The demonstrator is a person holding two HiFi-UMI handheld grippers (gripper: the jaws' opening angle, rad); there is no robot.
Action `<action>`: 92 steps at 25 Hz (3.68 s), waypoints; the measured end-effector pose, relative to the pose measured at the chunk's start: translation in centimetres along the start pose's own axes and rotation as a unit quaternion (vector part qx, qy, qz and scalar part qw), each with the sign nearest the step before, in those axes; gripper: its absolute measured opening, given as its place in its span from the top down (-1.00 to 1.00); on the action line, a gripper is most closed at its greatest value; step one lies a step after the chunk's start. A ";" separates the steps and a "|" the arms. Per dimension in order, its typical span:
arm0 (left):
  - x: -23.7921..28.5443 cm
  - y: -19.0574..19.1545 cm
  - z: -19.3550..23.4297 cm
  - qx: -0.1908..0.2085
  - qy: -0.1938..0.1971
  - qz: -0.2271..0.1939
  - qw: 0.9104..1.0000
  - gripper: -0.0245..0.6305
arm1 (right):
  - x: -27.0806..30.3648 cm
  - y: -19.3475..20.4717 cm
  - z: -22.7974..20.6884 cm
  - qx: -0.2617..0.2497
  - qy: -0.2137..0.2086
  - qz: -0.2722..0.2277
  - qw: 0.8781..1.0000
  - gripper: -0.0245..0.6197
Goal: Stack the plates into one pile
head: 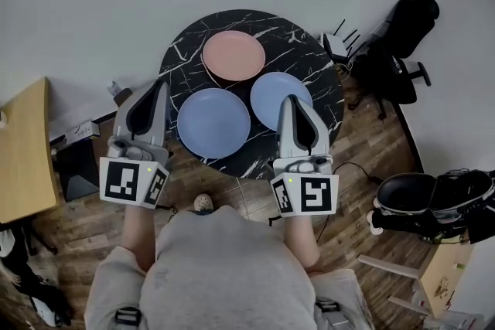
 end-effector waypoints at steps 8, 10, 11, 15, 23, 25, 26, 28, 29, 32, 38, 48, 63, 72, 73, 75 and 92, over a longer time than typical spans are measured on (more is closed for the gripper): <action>3.2 0.5 4.5 -0.003 0.018 0.011 1.000 0.74 | 4.4 1.3 1.7 0.008 0.017 0.022 1.000 0.91; 3.7 1.3 5.2 -0.009 0.021 0.019 1.000 0.74 | 5.1 2.2 2.1 0.017 0.015 0.043 0.999 0.91; 3.9 1.8 5.5 -0.014 0.022 0.025 0.999 0.74 | 5.5 2.8 2.3 0.024 0.013 0.058 0.998 0.91; 4.8 4.5 6.5 -0.032 0.023 0.060 0.997 0.74 | 6.5 5.9 2.9 0.056 0.005 0.114 0.992 0.91; 5.1 11.8 8.6 -0.069 0.001 0.155 0.986 0.74 | 6.1 13.5 3.8 0.130 0.013 0.240 0.962 0.91; 5.2 13.6 9.1 -0.078 -0.003 0.183 0.980 0.74 | 6.0 15.6 4.0 0.147 0.015 0.272 0.951 0.91; 5.3 14.7 9.3 -0.082 -0.004 0.201 0.976 0.74 | 5.9 16.6 4.1 0.156 0.016 0.289 0.944 0.91; 5.3 17.1 9.9 -0.091 -0.010 0.243 0.966 0.74 | 5.6 18.7 4.3 0.174 0.016 0.321 0.931 0.91; 5.3 18.4 10.1 -0.095 -0.014 0.265 0.959 0.74 | 5.4 19.8 4.5 0.182 0.015 0.337 0.924 0.91; 4.9 22.2 10.7 -0.107 -0.024 0.328 0.938 0.74 | 4.5 22.9 5.0 0.205 0.009 0.381 0.901 0.90; 4.3 28.0 10.9 -0.134 -0.018 0.419 0.898 0.67 | 2.5 27.7 5.7 0.247 0.021 0.448 0.859 0.80; 3.9 33.4 11.3 -0.167 -0.046 0.490 0.854 0.31 | 0.7 32.7 6.1 0.290 0.032 0.504 0.813 0.59; 3.2 35.4 12.0 -0.165 -0.082 0.548 0.816 0.62 | 1.6 34.2 6.7 0.284 0.017 0.534 0.796 0.86; 7.8 32.0 10.2 -0.135 -0.028 0.531 0.836 0.63 | 3.5 31.6 3.0 0.246 0.040 0.514 0.821 0.86; 8.4 31.8 9.9 -0.134 -0.021 0.529 0.838 0.63 | 3.6 31.3 2.4 0.249 0.045 0.509 0.823 0.87; 9.5 31.4 9.3 -0.133 -0.007 0.526 0.840 0.63 | 3.8 30.9 1.2 0.250 0.055 0.501 0.827 0.87; 19.3 32.9 1.4 -0.130 0.086 0.527 0.835 0.64 | 2.7 30.5 -9.4 0.262 0.122 0.478 0.830 0.87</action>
Point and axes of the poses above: the fingertips, and each gripper's own axes: x forward along the fingers, z to its left, y out of its underside, the point moved 6 cm from there along -x, backward along the fingers, and after that the axes turned 11 degrees about -x, right-handed, at the moved point
